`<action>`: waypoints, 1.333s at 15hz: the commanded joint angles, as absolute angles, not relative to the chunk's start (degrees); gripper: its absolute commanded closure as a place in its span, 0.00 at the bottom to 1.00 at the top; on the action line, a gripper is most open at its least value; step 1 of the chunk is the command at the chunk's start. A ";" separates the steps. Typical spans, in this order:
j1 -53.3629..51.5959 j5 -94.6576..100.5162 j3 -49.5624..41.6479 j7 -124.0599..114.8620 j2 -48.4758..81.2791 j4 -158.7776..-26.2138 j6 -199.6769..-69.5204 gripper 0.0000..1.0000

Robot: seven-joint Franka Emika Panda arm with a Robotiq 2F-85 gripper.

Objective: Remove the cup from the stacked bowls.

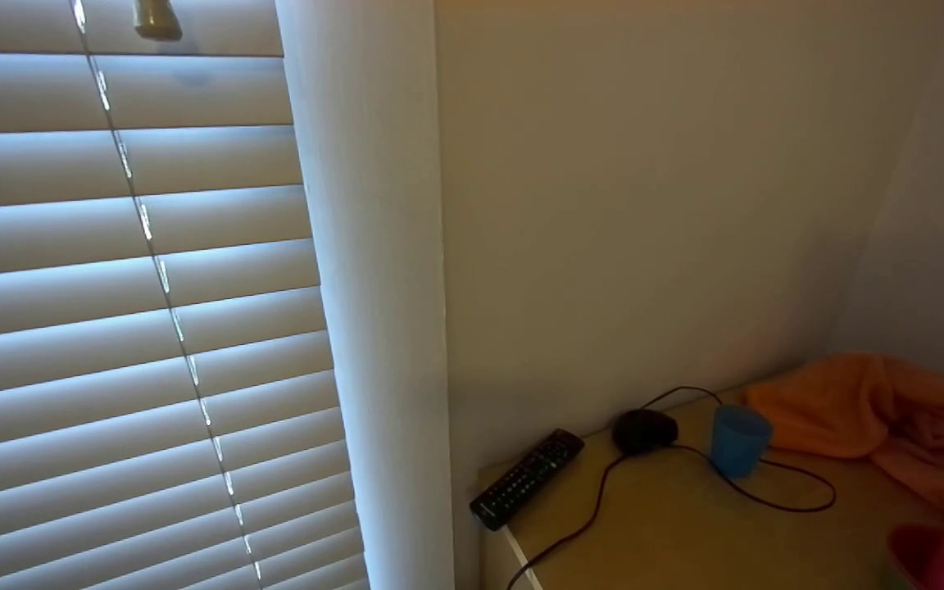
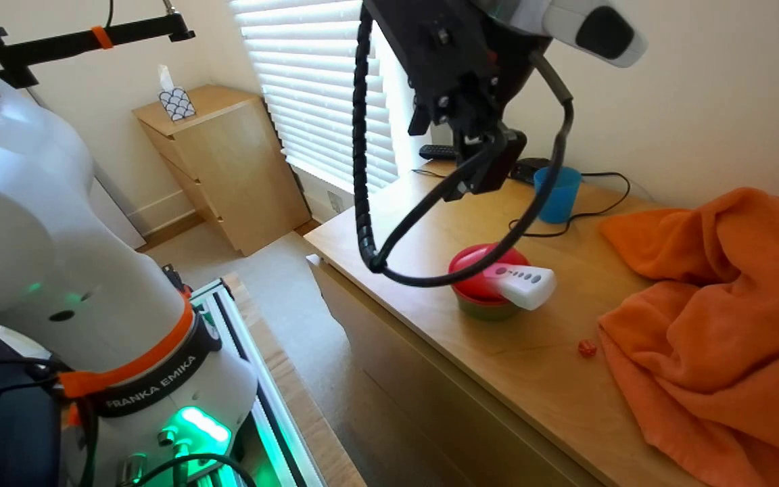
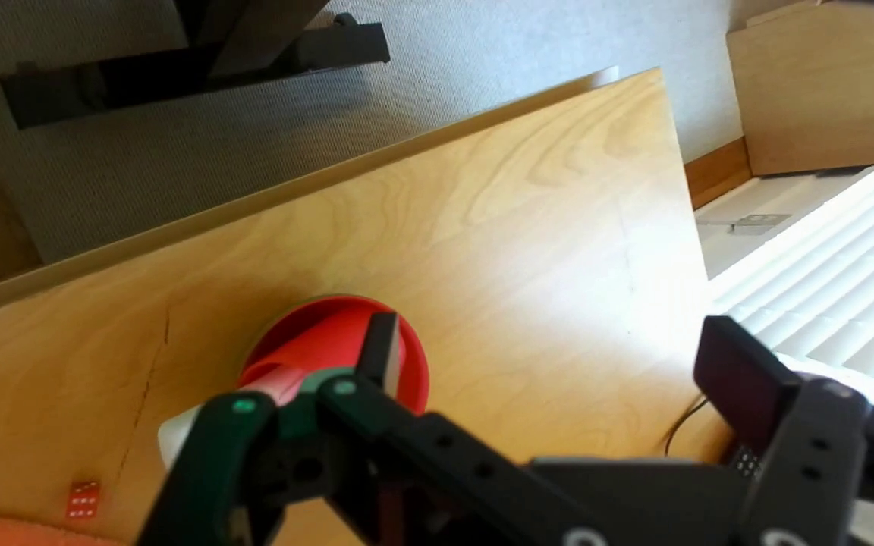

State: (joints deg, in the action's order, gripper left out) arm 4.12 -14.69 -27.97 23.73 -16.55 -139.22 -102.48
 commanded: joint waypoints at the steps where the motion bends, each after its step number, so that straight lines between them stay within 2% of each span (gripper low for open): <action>1: 7.68 -15.77 -24.71 24.49 -14.42 -138.13 -101.80 0.00; 5: 7.88 -15.56 -24.46 28.02 -11.71 -136.97 -104.57 0.00; 9: 2.53 -20.60 -30.89 46.72 -4.60 -135.59 -106.15 0.00; 11: 3.21 -24.92 -31.10 55.19 0.73 -134.15 -104.50 0.00; 12: 7.77 -26.96 -26.60 58.55 3.11 -133.47 -103.62 0.00; 18: 14.70 -29.73 -19.70 68.13 12.14 -127.85 -101.87 0.00; 20: 15.37 -28.04 -18.22 65.84 10.20 -129.71 -103.51 0.00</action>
